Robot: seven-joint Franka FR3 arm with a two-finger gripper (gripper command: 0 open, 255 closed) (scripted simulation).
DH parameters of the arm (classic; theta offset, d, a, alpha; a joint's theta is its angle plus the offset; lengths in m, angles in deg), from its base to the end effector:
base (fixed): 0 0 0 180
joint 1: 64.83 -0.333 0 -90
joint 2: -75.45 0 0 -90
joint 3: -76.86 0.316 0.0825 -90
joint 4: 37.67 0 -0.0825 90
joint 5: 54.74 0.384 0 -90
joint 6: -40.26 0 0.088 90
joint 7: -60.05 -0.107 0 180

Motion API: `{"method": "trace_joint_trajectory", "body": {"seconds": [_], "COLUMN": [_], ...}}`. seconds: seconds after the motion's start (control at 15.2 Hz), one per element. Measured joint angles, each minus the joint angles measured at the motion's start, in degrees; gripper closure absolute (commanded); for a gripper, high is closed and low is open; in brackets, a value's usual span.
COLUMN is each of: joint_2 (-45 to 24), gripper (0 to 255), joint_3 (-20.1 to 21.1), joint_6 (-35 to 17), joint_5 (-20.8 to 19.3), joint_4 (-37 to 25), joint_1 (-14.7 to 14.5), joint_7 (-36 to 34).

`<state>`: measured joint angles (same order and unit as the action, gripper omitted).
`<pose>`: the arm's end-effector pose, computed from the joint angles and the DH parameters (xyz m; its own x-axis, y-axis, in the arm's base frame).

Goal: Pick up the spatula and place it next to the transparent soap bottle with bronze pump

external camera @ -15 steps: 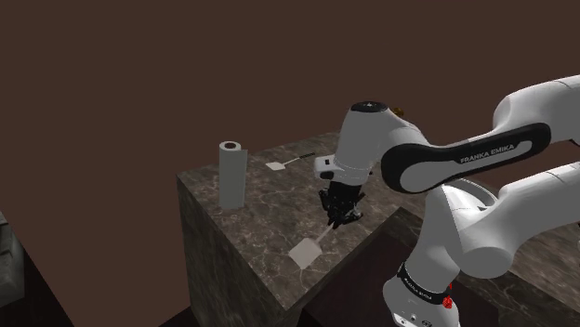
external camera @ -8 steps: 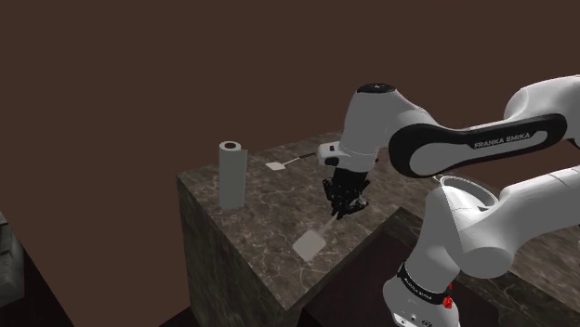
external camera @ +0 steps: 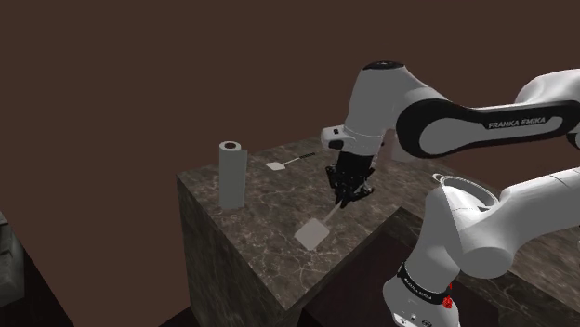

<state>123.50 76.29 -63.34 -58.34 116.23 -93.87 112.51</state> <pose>0.2626 0.1364 0.4698 0.1382 0.9882 -0.0662 0.9904 -0.1384 0.0009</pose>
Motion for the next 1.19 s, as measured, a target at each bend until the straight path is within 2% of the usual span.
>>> {"method": "trace_joint_trajectory", "body": {"seconds": [1.19], "joint_2": [-1.03], "gripper": [255], "joint_3": [0.32], "joint_6": [13.34], "joint_5": [0.35], "joint_4": [-14.37], "joint_1": [-0.05], "joint_7": [0.58]}}
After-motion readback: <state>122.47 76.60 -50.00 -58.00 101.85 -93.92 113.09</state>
